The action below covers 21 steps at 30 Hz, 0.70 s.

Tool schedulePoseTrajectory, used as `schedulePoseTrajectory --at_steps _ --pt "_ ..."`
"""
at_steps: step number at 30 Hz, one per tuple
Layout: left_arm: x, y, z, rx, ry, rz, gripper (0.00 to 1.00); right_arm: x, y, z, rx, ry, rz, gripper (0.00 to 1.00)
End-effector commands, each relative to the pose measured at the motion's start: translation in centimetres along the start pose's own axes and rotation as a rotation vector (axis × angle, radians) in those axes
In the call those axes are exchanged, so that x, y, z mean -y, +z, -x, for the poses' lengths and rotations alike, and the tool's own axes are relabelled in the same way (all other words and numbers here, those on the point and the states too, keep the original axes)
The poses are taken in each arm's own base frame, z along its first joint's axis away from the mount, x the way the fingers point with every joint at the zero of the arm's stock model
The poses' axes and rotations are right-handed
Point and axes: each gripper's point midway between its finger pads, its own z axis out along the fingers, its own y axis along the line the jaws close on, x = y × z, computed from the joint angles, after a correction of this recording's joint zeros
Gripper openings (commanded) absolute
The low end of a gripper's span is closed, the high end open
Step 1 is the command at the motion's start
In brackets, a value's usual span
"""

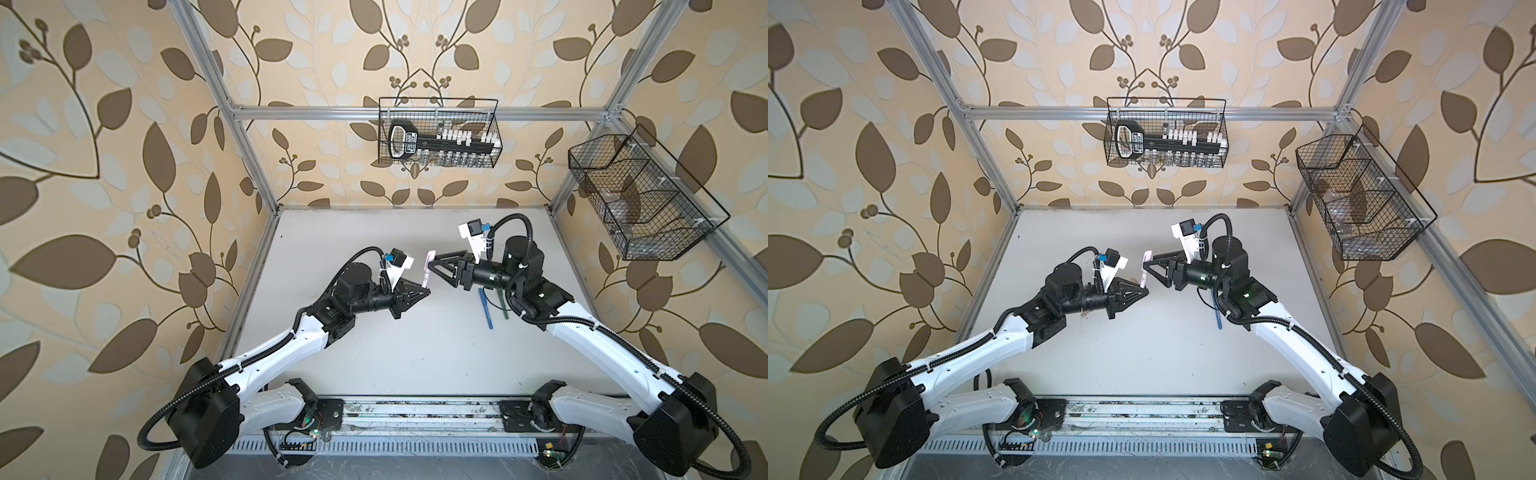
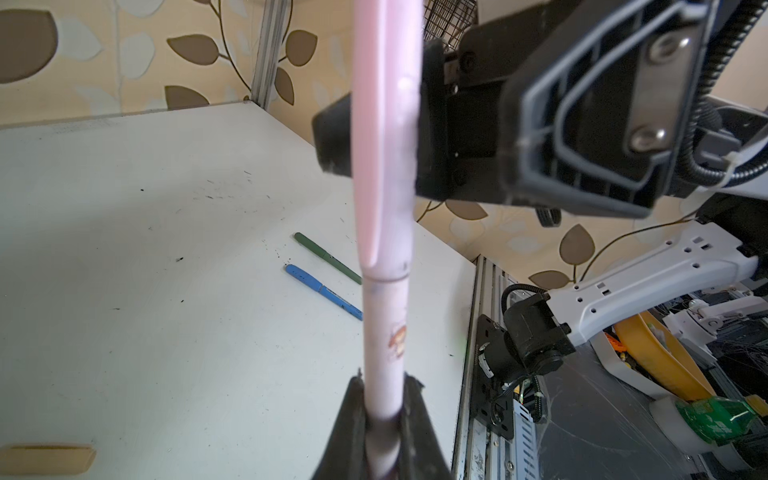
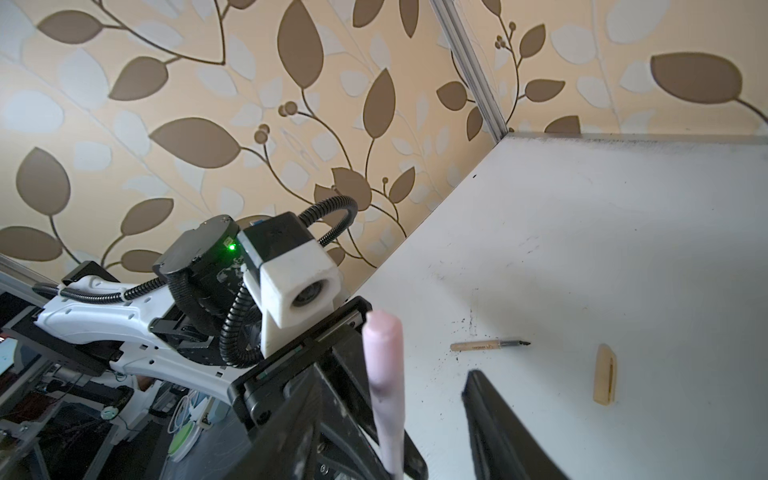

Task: Insert the pens into the pen caps

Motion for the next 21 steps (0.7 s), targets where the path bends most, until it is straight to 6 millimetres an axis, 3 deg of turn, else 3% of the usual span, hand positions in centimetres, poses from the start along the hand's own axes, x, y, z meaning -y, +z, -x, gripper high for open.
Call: schedulePoseTrajectory --at_steps 1,8,21 --pt "0.7 0.2 0.9 0.015 0.043 -0.012 0.00 -1.6 0.1 1.7 0.028 -0.033 0.050 0.53" --pt "0.6 0.7 0.8 -0.006 0.055 -0.013 0.00 -1.5 1.1 0.7 -0.010 -0.011 0.072 0.43" --pt "1.2 0.5 3.3 0.046 0.107 -0.001 0.00 -1.1 2.0 -1.1 -0.052 0.015 0.081 0.00"
